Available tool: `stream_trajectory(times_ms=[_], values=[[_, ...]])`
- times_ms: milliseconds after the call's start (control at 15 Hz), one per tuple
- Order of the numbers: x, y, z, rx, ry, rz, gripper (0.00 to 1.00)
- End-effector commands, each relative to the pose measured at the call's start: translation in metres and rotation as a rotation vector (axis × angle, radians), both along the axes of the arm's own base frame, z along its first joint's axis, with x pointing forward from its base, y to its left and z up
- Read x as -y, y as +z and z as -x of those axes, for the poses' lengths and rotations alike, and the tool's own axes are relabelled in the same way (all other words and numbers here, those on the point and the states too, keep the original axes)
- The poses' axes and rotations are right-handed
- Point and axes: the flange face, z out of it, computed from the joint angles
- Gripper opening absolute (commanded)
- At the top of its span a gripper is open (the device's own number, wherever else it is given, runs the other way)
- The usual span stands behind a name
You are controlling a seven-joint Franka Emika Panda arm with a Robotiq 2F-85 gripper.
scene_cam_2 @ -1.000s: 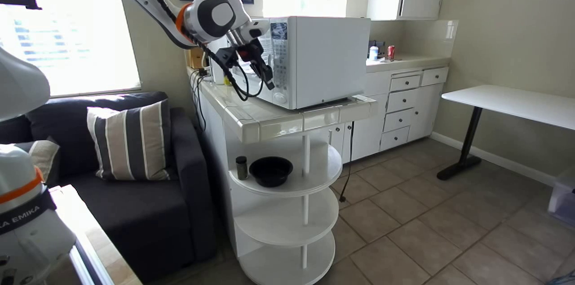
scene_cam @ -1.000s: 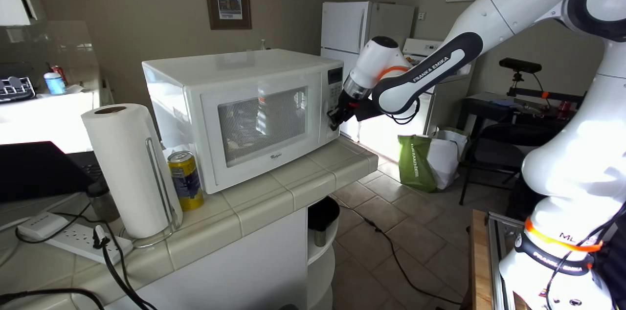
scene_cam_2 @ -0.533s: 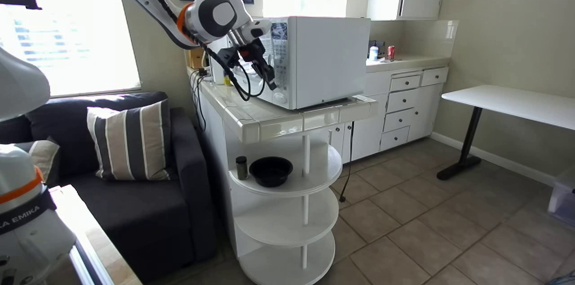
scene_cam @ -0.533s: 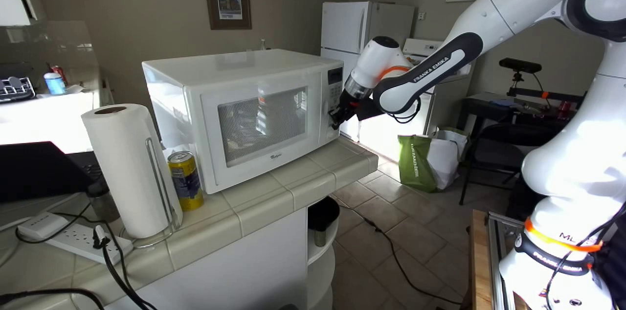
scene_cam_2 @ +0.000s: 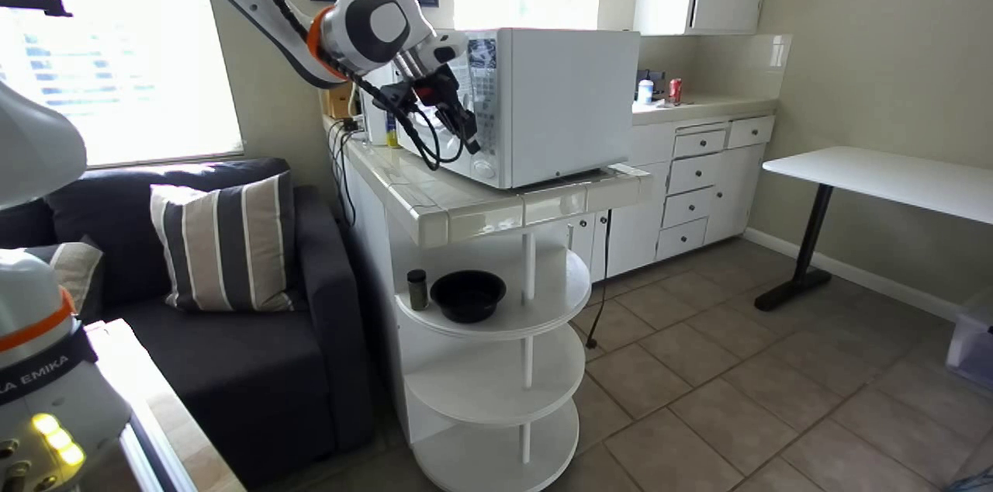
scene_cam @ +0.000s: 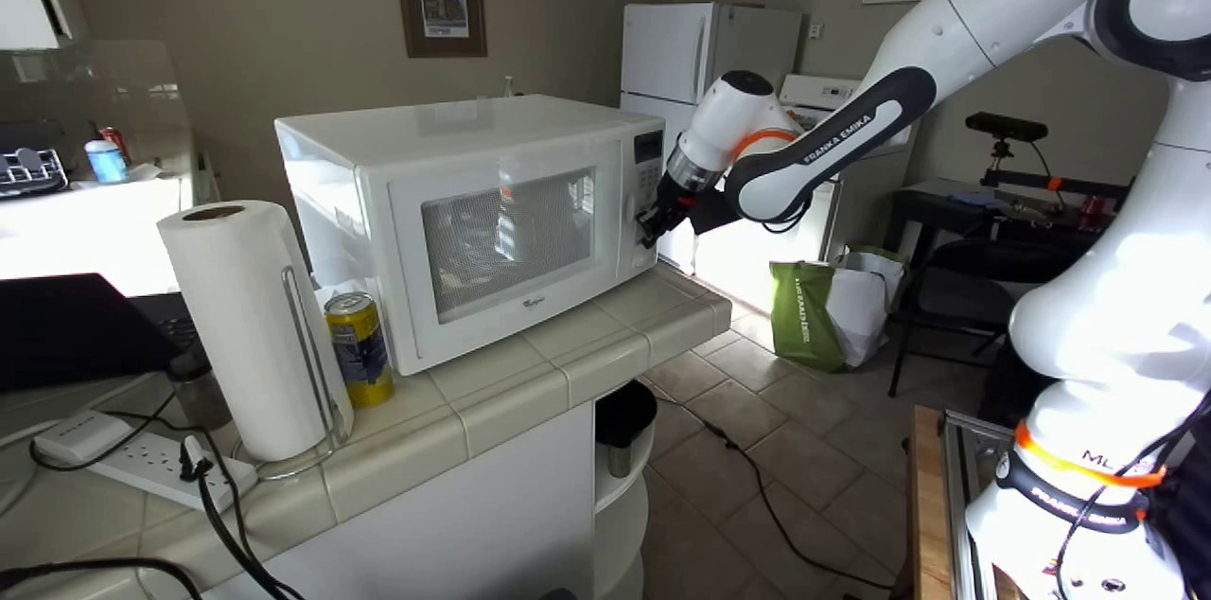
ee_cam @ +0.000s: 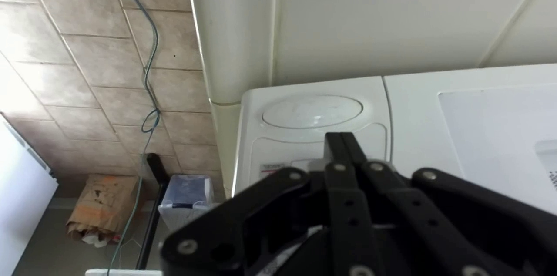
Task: Press a button on the microwave
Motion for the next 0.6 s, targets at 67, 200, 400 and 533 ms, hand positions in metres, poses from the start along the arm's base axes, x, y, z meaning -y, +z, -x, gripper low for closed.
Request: stream_trajectory(times_ms=[67,200,400,533], values=[[0.0018,-0.0056,-0.0038,0.014,0.009,0.001,0.00],[0.0016,-0.0062,-0.0050,0.029,0.021,0.001,0.00],[0.0018,-0.0068,-0.0055,0.053,0.034,0.004,0.00],[0.0018,-0.0078,-0.0055,0.058,0.037,0.006,0.00]])
